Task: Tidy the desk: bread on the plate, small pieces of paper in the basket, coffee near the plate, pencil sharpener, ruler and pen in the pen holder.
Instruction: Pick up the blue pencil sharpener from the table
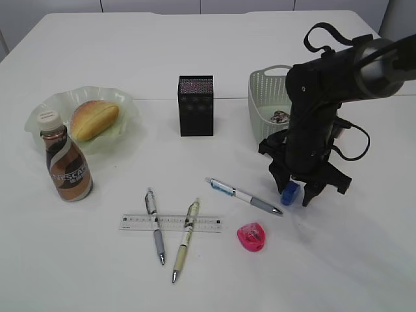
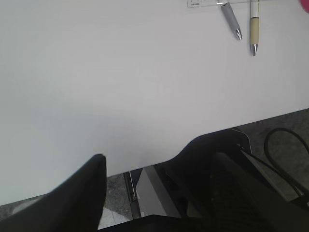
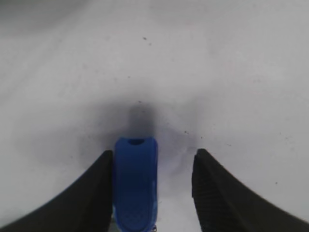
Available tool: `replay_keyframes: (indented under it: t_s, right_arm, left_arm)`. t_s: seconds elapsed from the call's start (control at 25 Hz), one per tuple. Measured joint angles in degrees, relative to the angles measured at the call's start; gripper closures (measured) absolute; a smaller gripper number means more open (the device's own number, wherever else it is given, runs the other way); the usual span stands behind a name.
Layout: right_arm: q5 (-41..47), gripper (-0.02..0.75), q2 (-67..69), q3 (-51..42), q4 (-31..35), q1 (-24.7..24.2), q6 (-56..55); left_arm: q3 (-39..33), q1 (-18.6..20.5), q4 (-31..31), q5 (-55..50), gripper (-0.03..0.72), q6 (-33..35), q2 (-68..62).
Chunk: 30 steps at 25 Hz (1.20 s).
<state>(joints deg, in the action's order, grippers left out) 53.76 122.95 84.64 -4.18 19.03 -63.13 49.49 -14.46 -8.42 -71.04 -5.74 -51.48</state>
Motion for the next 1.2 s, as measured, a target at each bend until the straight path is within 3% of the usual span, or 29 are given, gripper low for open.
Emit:
replay_keyframes:
  t_s: [0.96, 1.04, 1.2]
  right_arm:
    - [0.43, 0.367, 1.54, 0.38, 0.00, 0.00, -0.04]
    - [0.43, 0.398, 1.54, 0.38, 0.00, 0.00, -0.04]
    - [0.56, 0.540, 1.54, 0.38, 0.00, 0.00, -0.04]
  left_arm:
    - [0.00, 0.00, 0.00, 0.00, 0.191, 0.00, 0.00]
    - [0.00, 0.00, 0.00, 0.00, 0.191, 0.00, 0.00]
    - [0.00, 0.00, 0.00, 0.00, 0.191, 0.00, 0.00]
